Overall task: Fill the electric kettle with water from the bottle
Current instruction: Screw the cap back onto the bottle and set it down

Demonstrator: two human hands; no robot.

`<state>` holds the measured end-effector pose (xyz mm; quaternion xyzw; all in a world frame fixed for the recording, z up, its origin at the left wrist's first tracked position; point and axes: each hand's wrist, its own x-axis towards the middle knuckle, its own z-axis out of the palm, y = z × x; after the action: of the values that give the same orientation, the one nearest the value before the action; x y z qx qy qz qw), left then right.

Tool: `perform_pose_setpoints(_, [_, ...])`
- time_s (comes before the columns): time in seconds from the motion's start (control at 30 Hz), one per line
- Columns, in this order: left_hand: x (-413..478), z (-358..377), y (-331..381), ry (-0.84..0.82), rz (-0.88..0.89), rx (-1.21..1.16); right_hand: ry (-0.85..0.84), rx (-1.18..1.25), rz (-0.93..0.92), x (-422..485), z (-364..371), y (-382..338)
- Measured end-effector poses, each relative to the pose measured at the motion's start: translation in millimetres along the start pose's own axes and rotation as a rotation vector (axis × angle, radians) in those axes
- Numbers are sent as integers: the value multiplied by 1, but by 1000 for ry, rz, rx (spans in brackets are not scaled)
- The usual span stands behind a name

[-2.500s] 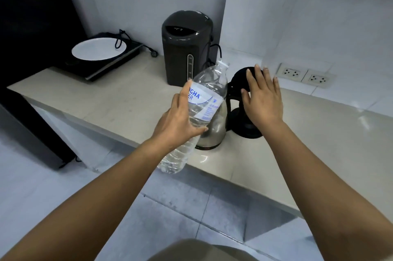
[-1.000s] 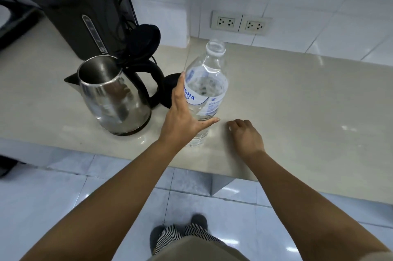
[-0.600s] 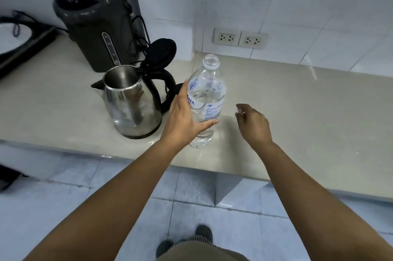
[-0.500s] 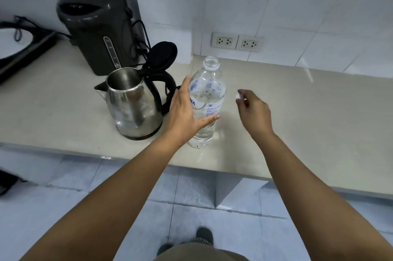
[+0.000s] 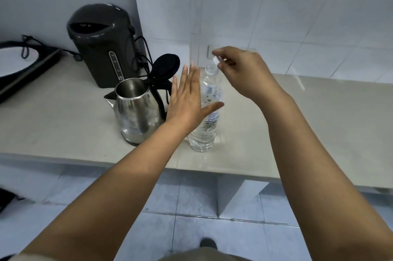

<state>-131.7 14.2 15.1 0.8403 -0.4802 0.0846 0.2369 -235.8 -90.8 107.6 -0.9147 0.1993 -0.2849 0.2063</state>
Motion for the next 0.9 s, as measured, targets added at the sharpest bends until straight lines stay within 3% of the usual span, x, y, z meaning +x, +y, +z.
perform_pose_setpoints(0.13, [1,-1,-2,-42,-6,21,-117,-145,-36,4,-1,-1])
perform_pose_setpoints(0.57, [3,-2,-4,-75,12,35,-298,-294,-85,19,-10,-13])
perform_pose_setpoints(0.9, [3,-2,-3,-65,19,-1,-212,-421,-29,30,6,-2])
